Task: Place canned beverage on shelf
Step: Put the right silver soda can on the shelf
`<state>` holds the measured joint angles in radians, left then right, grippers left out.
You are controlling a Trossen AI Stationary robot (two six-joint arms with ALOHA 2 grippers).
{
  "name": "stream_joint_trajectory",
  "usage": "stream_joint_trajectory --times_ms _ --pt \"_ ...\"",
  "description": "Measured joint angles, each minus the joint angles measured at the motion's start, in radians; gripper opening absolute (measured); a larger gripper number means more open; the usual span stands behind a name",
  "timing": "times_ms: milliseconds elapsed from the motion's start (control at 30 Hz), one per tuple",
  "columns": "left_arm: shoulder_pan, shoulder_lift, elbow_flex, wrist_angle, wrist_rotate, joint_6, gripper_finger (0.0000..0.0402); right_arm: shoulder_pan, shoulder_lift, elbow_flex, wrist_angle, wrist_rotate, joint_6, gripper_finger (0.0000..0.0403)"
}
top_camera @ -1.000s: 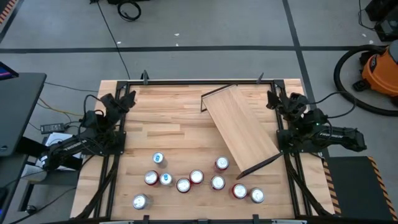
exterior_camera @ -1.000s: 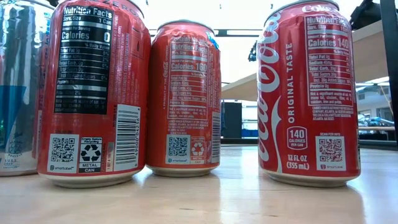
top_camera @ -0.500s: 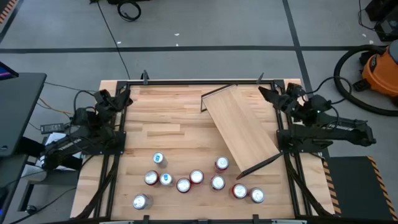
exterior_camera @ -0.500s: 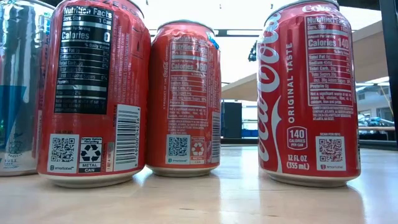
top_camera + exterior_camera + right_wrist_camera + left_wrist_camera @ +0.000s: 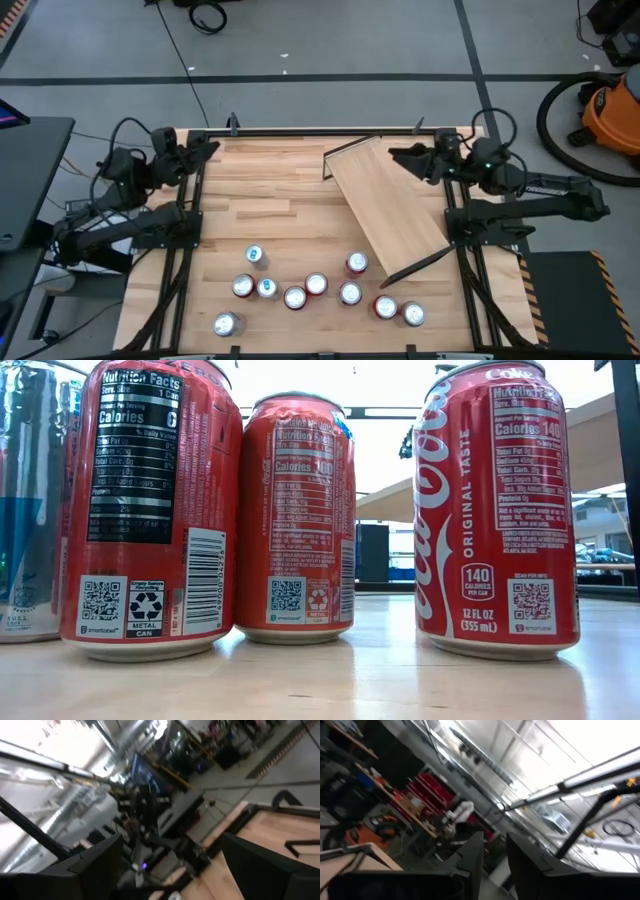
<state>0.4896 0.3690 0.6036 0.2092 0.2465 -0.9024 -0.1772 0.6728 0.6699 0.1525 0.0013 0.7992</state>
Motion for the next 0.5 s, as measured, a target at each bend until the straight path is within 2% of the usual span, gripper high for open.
stream_joint_trajectory --times_ms 100,200,500 --pt "0.0 0.046 0.048 -0.025 0.041 0.014 0.0094 0.039 0.049 0.054 -0.062 0.001 -0.019 0.0348" --pt "0.0 0.085 0.11 -0.119 0.055 0.065 0.0094 0.078 0.098 0.118 -0.137 0.008 -0.035 0.0348" --pt "-0.029 0.226 0.316 -0.431 0.064 0.203 0.0094 0.225 0.25 0.348 -0.395 0.175 -0.089 0.0348"
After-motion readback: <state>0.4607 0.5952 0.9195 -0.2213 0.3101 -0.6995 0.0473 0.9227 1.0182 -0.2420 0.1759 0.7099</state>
